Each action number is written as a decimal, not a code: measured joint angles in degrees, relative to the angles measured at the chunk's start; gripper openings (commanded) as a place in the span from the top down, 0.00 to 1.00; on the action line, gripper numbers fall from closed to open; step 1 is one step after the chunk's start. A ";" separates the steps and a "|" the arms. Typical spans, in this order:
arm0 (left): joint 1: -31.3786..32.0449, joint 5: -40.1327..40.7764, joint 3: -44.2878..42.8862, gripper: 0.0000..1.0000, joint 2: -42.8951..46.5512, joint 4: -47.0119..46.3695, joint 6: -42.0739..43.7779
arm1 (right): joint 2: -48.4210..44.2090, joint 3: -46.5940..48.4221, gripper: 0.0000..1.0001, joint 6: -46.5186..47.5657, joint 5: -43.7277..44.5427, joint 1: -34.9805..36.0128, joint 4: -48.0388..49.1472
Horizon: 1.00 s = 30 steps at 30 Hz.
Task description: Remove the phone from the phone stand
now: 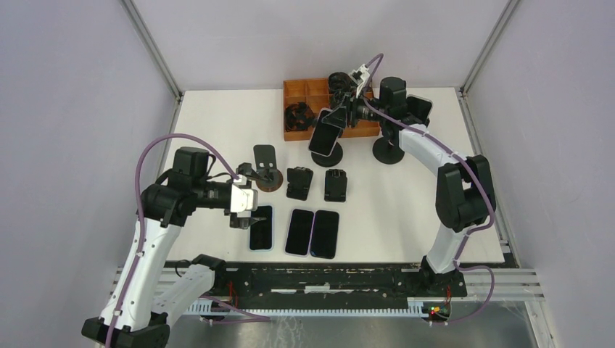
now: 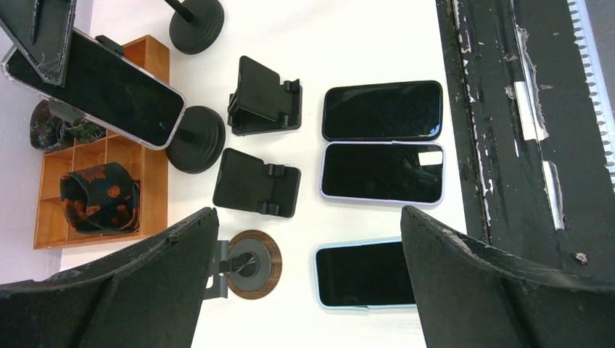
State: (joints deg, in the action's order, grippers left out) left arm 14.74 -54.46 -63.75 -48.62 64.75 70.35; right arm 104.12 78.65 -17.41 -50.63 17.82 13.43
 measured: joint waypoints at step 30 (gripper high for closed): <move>0.00 -2.12 -4.46 0.00 -7.23 -17.68 -27.15 | -20.74 -0.33 1.00 -18.84 0.42 1.68 10.36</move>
State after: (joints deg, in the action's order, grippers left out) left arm 14.74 -56.58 -68.20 -55.86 47.07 43.20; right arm 83.37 78.32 -36.25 -50.22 19.51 23.79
